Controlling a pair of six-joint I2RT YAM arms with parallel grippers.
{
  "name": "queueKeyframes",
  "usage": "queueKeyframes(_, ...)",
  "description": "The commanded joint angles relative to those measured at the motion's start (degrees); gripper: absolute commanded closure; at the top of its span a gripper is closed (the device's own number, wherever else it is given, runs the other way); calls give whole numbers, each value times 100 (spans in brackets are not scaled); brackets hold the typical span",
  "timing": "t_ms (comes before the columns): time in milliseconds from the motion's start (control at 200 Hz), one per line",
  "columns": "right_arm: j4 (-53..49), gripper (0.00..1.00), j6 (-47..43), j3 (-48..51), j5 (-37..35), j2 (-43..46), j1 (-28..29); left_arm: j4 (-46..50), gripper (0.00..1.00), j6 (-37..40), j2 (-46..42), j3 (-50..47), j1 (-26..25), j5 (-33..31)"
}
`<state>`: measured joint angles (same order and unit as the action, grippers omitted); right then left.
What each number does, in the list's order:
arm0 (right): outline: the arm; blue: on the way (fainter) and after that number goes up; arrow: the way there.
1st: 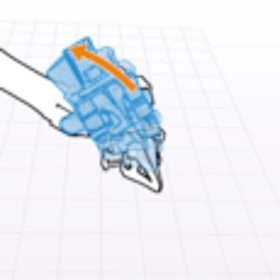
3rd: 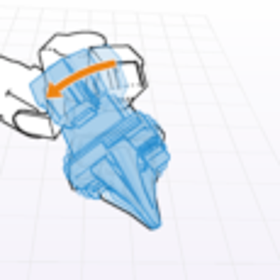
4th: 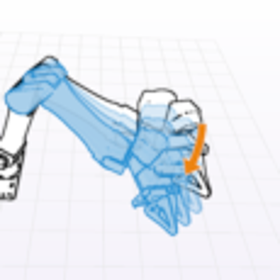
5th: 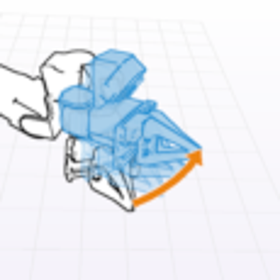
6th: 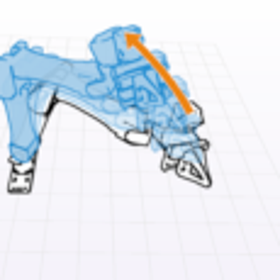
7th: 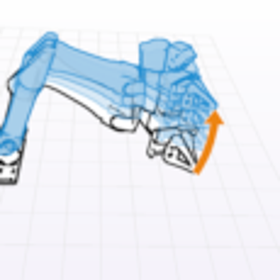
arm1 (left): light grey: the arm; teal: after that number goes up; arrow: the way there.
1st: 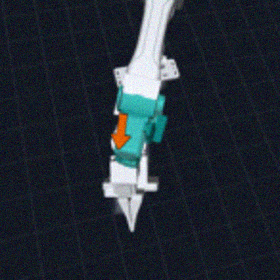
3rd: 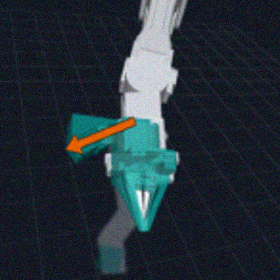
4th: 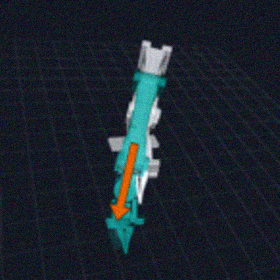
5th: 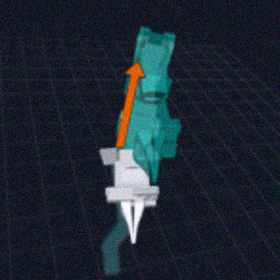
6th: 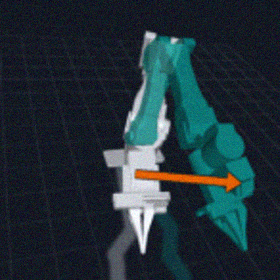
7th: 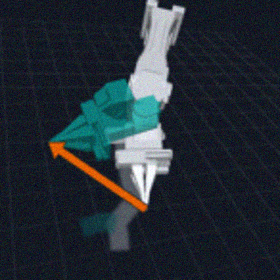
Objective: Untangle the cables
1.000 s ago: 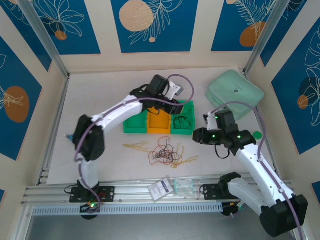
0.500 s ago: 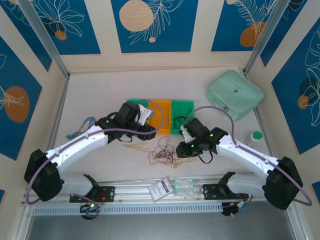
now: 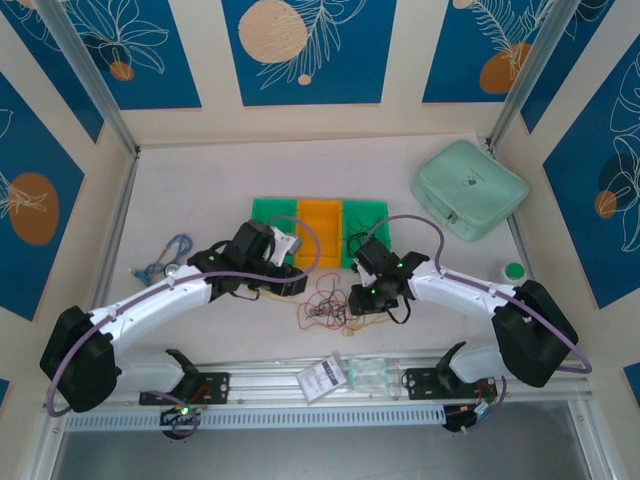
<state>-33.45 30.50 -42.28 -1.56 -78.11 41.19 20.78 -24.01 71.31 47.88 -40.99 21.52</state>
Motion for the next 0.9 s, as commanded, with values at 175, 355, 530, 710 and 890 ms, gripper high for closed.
queueKeyframes(175,245,73,-45,18,120,-379,-72,-181,66,-21,15,-15,12,212)
queueKeyframes(355,358,79,-102,-18,208,-416,-109,-184,66,10,3,-39,9,230)
queueKeyframes(530,353,79,-197,-96,250,-475,-205,-201,66,19,-64,-50,12,213)
queueKeyframes(710,379,76,-257,-119,340,-574,-235,-217,66,28,-113,-107,12,197)
queueKeyframes(890,449,86,-272,-93,472,-592,-234,-232,66,37,-128,-138,10,235)
